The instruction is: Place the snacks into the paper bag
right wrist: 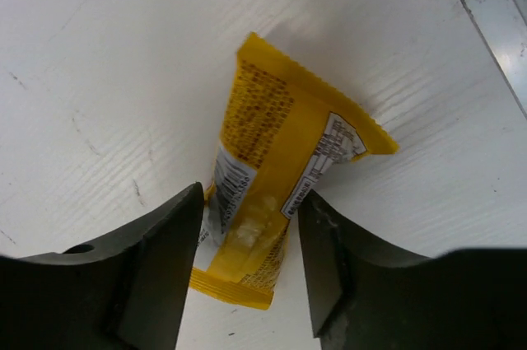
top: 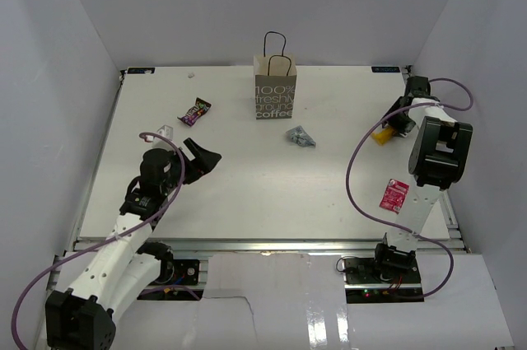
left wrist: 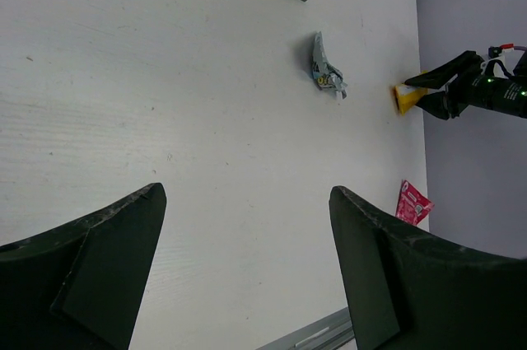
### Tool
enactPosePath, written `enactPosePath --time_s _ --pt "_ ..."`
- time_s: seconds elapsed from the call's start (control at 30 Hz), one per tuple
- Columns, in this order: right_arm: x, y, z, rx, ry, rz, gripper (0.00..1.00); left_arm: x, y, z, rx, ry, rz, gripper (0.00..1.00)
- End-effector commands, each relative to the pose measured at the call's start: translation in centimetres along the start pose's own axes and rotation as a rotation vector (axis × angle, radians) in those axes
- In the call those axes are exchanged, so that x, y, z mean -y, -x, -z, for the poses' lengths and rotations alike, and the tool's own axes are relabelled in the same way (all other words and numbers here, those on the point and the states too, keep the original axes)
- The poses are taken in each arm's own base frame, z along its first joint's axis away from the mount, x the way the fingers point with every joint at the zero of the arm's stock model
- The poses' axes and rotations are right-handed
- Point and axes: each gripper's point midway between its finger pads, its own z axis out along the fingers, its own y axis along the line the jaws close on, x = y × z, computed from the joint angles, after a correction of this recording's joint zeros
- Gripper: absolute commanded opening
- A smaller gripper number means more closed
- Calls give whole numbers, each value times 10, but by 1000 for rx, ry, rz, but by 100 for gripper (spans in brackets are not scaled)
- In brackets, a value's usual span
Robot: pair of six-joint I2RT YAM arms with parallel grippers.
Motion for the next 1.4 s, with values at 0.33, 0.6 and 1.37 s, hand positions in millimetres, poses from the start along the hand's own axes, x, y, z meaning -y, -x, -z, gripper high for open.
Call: enactPosePath --time_s 0.33,0.6,1.37 --pt "-60 24 45 106 370 203 26 9 14 1 39 -20 -15 92" --pt "-190 33 183 359 1086 794 17 10 14 2 47 -27 -25 92" --pt "-405 0 333 1034 1392 1323 28 15 18 12 66 -35 -17 92"
